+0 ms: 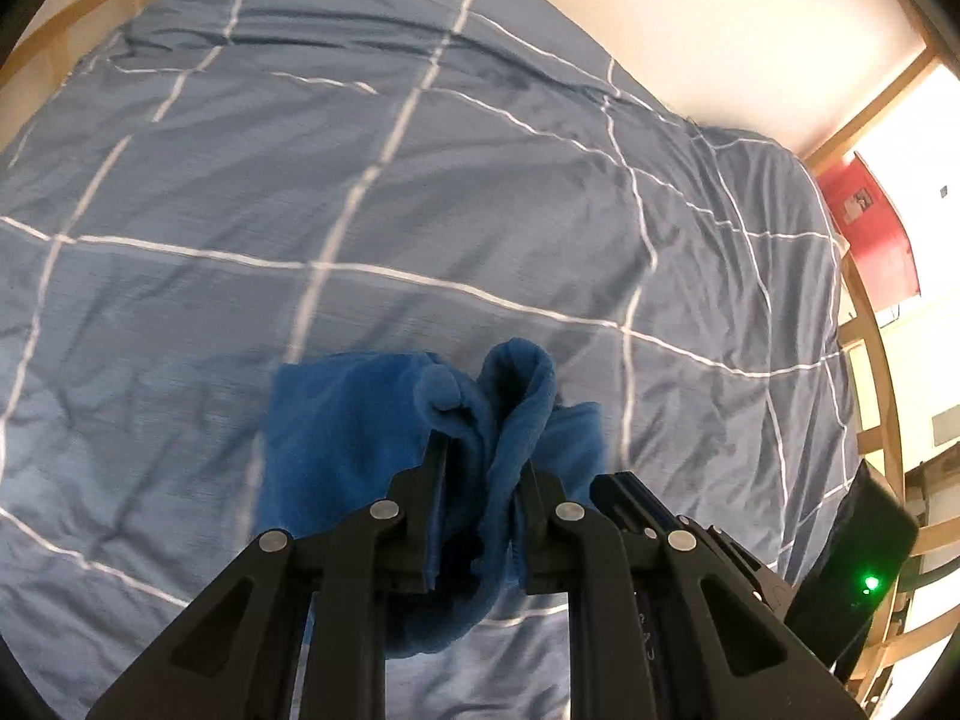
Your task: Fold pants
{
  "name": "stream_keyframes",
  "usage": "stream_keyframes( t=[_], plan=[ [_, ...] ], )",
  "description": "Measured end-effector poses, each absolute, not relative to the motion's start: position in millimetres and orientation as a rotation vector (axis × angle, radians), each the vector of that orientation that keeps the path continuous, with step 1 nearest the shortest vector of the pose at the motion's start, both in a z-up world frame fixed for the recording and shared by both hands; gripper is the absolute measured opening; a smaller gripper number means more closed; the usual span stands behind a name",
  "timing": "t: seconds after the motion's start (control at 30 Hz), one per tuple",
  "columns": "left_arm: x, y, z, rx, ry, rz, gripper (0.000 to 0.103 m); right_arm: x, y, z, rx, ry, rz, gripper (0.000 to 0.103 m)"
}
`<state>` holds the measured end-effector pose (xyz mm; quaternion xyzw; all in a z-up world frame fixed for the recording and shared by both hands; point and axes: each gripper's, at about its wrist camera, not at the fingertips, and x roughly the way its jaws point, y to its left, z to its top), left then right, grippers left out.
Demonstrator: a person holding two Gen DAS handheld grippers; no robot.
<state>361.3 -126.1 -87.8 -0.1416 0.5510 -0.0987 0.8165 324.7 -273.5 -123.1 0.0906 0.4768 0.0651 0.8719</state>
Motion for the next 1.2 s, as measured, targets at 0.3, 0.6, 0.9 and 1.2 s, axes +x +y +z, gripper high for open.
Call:
stream_keyframes(
  t=[0.3,0.6,0.9,1.2],
  plan=[
    [363.9,-200.9,-127.9,-0.247,1.179,-0.184,0.018,339.6,-339.5,-141.7,0.178,1.012,0.155,0.010],
    [354.7,-216.4,-131.4,-0.244,1.178,-0.325,0.031,349.8,-372.9,-161.5,0.154,1.042,0.130,0.010],
    [291.6,-183.1,-92.6,0.010,1.103,-0.360,0.050,340.8,-368.3,-146.2,0.233,1.007,0.116,0.015],
    [260.7,-148.0,-161.6,0.291,1.166,-0.270,0.050,361.6,-327.9,-144.8,0.196,1.004,0.267,0.034]
  ],
)
